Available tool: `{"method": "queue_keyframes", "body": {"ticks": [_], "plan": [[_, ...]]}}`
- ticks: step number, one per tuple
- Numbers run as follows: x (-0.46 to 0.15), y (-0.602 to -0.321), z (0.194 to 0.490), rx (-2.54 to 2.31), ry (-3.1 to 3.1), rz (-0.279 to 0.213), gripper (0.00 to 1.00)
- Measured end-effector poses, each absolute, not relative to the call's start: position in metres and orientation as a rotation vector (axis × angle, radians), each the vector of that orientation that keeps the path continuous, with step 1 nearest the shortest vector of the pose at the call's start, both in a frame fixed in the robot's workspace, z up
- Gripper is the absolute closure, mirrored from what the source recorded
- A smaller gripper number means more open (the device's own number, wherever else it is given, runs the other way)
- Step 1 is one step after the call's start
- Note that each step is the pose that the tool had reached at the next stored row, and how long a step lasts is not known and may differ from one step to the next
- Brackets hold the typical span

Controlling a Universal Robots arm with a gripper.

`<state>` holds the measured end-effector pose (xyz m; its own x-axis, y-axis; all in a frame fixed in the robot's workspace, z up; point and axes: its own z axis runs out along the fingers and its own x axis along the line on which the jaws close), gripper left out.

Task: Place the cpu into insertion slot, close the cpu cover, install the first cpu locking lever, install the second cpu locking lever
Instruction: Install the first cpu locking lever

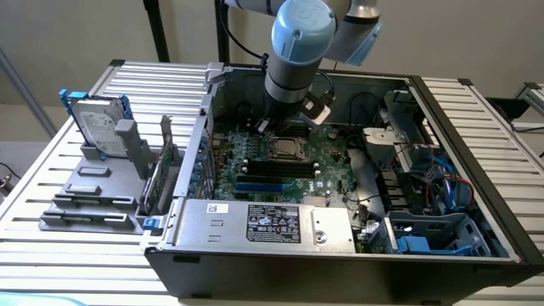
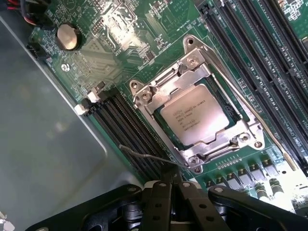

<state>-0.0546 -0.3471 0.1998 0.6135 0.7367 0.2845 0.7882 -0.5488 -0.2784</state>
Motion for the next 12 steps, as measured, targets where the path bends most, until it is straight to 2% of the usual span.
{"method": "queue_keyframes", "body": {"ticks": [12], "plan": [[-0.042, -0.346, 0.196, -2.476, -1.225, -0.180, 0.89]]}}
